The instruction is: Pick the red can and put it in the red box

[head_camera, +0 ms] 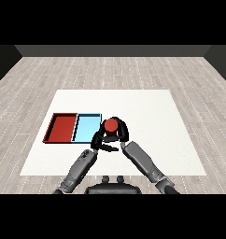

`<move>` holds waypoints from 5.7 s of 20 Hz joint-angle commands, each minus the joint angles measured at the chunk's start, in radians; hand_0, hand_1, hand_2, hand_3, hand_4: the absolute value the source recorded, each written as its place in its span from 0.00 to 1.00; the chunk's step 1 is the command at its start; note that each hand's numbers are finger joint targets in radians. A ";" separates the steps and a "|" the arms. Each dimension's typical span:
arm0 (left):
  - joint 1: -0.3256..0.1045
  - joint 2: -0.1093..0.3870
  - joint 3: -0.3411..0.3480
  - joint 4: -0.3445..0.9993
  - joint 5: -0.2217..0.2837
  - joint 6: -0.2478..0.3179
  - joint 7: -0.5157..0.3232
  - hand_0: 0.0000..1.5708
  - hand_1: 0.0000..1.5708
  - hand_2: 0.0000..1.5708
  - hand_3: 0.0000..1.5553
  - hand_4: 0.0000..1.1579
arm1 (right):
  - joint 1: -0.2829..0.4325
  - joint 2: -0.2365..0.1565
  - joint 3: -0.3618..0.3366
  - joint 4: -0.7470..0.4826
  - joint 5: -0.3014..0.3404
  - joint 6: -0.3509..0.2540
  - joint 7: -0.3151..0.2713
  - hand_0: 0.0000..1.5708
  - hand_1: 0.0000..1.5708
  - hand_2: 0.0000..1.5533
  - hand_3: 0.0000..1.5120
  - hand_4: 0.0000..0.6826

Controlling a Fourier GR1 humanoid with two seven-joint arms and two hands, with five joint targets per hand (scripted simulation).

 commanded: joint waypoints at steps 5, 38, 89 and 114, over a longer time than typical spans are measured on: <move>0.002 0.000 -0.135 -0.062 0.052 0.098 -0.003 0.00 0.00 0.00 0.00 0.00 | -0.021 0.000 0.096 0.069 -0.087 -0.061 -0.098 0.95 0.95 0.93 0.91 0.90; -0.106 0.000 -0.040 0.016 -0.016 0.441 0.056 1.00 1.00 0.97 0.94 0.97 | -0.040 -0.009 0.125 0.020 -0.043 -0.063 -0.003 0.00 0.00 0.00 0.00 0.00; -0.443 0.392 0.384 0.943 -0.220 0.297 0.095 1.00 1.00 0.98 0.94 0.89 | 0.378 -0.259 -0.350 -0.164 -0.015 0.163 -0.046 0.00 0.00 0.00 0.00 0.00; -0.454 0.484 0.434 1.129 -0.207 0.203 0.237 0.00 0.00 0.00 0.00 0.00 | 0.329 -0.250 -0.451 -0.107 -0.073 0.231 -0.079 0.00 0.00 0.00 0.00 0.00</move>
